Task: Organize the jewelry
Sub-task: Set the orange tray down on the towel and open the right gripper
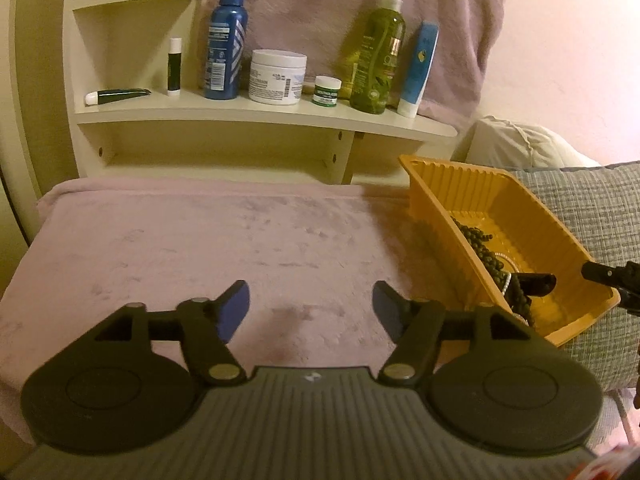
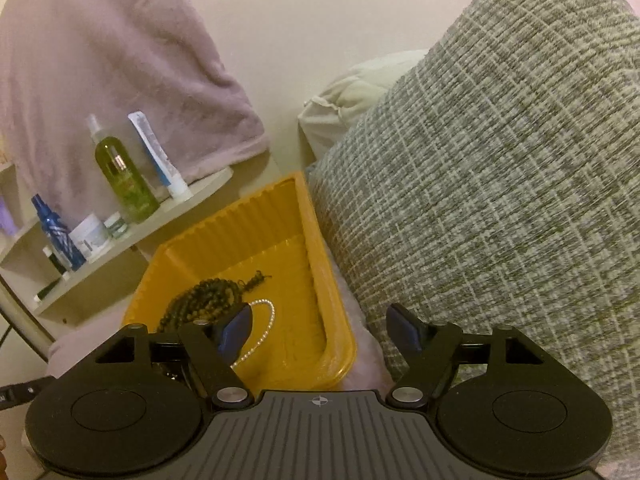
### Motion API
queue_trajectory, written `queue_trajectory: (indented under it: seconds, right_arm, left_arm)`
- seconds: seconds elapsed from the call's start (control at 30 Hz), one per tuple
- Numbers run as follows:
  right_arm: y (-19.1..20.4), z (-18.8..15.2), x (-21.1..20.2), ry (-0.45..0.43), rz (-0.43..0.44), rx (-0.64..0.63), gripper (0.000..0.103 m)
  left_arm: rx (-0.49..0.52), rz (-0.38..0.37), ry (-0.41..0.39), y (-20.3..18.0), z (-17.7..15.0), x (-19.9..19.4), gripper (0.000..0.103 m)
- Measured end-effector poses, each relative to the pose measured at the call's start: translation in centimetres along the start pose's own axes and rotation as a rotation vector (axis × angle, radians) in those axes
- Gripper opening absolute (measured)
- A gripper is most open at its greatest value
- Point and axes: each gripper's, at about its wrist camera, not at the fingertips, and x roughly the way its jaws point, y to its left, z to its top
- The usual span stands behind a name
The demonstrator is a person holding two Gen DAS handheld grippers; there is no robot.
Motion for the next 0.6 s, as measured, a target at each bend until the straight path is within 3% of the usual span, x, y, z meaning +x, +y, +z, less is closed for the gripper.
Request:
queue_trajectory:
  seconds: [0.1, 0.2, 0.4, 0.6]
  right_arm:
    - [0.7, 0.3, -0.3, 0.022, -0.058, -0.031, 0.077]
    - [1.8, 0.7, -0.5, 0.042, -0.121, -0.078, 0.078]
    - [3.9, 1.3, -1.3, 0.058, -0.169, -0.144, 0.080]
    - [6.8, 1.5, -1.7, 0.066, -0.194, -0.205, 0.083]
  left_arm:
    - [-0.002, 0.012, -0.020, 0.1, 0.1, -0.5, 0.086]
    - [0.000, 0.013, -0.044, 0.2, 0.1, -1.2, 0.094]
    - [0.014, 0.028, -0.052, 0.1, 0.3, -2.3, 0.102]
    - [0.019, 0.050, -0.036, 0.4, 0.5, -3.5, 0.102]
